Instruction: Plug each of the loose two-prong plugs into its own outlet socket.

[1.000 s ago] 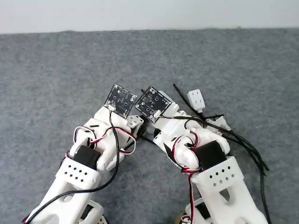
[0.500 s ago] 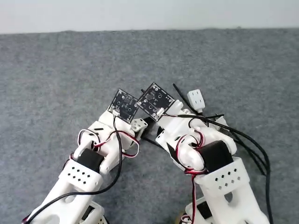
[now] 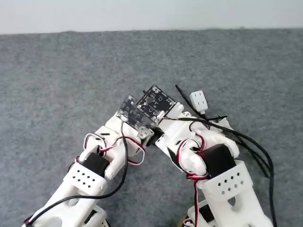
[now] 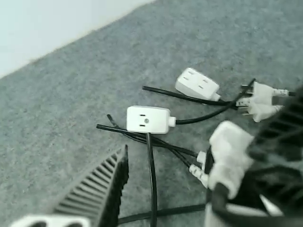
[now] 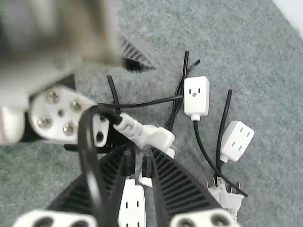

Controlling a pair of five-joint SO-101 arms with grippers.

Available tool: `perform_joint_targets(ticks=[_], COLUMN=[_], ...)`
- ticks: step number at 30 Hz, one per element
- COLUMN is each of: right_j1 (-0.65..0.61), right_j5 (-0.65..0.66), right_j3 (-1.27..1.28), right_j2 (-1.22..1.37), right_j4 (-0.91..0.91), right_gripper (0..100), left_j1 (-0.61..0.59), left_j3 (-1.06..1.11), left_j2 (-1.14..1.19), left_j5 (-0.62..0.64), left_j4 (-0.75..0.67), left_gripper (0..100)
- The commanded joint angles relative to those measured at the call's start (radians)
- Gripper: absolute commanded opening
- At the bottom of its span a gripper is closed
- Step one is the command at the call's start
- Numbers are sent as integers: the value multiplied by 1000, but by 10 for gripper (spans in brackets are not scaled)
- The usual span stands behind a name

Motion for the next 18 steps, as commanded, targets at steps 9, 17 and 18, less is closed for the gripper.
perform_joint_targets(ticks=[9,17,18], right_j1=[59,62,62], right_j5=[-11,-9,-9], right_j3=[-18,37,44], right_j2=[-27,-27,-27], right_j4=[-12,-50,-53], right_gripper=[10,10,10], left_j1=[-32,-32,-32], left_j3=[-16,-16,-16], left_j2=[-11,-12,-12], left_j5=[-3,-3,-3], left_j4=[-40,-38,-38], left_gripper=[268,268,268])
